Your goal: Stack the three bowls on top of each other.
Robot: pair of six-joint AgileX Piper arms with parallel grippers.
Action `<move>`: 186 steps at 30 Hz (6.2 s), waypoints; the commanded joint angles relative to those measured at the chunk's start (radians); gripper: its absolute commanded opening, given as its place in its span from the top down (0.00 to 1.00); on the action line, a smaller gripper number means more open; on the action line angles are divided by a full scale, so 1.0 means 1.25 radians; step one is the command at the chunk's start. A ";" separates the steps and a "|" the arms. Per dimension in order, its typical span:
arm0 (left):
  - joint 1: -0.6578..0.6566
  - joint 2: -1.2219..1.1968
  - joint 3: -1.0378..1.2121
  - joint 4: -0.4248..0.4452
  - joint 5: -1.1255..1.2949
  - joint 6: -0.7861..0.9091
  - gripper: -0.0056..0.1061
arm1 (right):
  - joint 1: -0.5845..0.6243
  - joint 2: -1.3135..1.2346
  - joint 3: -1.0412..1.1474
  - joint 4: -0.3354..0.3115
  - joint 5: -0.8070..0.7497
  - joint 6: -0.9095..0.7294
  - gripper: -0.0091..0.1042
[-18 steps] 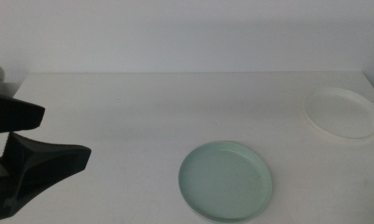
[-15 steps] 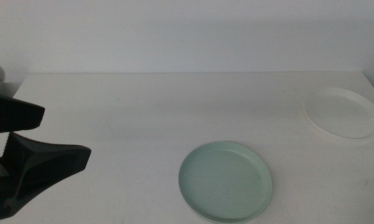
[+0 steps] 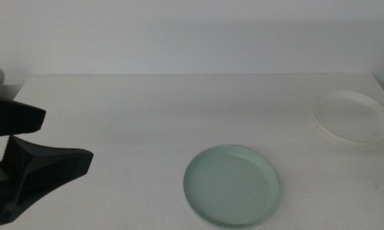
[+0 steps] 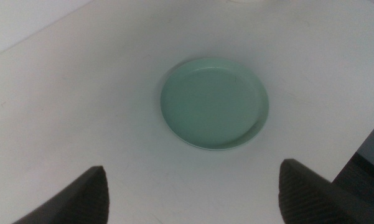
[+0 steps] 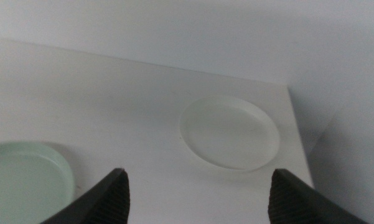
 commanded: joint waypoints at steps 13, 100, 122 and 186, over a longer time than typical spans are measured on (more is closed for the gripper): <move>-0.001 -0.003 -0.020 -0.017 -0.047 -0.004 0.14 | -0.005 0.473 -0.416 -0.050 0.084 0.184 0.40; -0.001 -0.002 -0.020 -0.017 -0.046 -0.004 0.14 | 0.040 0.903 -0.525 0.158 -0.019 0.072 0.92; -0.001 -0.002 -0.020 -0.017 -0.046 -0.004 0.14 | 0.294 0.911 -0.221 0.249 -0.251 0.069 0.92; 0.000 -0.002 -0.012 0.160 -0.133 -0.004 0.14 | 0.290 0.693 -0.383 0.175 -0.203 0.033 0.30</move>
